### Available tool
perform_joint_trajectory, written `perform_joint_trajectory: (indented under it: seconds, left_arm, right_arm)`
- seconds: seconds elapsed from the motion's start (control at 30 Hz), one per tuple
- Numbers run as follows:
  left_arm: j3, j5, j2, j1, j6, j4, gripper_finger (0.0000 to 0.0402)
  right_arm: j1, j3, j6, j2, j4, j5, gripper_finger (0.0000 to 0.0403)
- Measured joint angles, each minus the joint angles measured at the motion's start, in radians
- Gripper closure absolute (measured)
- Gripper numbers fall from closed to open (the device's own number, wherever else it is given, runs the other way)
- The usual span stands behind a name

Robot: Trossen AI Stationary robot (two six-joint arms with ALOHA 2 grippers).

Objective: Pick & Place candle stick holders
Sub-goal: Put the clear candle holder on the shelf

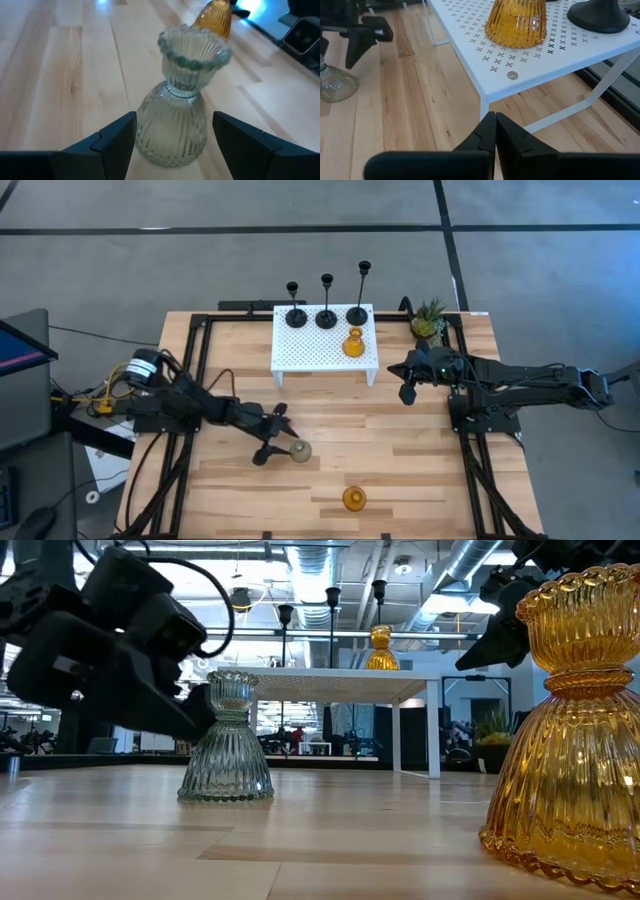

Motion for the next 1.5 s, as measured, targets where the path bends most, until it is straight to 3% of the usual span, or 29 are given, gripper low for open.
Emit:
perform_joint_trajectory:
  seconds: [0.8,1.2,1.33,1.5]
  left_arm:
    - [0.082,0.032,0.042,-0.018,-0.011,0.061,0.0139]
    - [0.136,0.034,0.127,-0.023,-0.011,0.068,0.0141]
    - [0.136,0.034,0.126,-0.023,-0.011,0.069,0.0164]
    - [0.136,0.033,0.126,-0.022,-0.011,0.069,0.0229]
  right_arm:
    - [0.000,0.000,0.001,0.000,0.000,0.000,0.0403]
    - [0.000,0.000,0.001,0.000,-0.002,-0.002,0.0403]
    - [0.000,0.000,0.002,0.000,-0.002,-0.002,0.0403]
    - [0.000,0.000,0.002,0.000,-0.002,-0.002,0.0403]
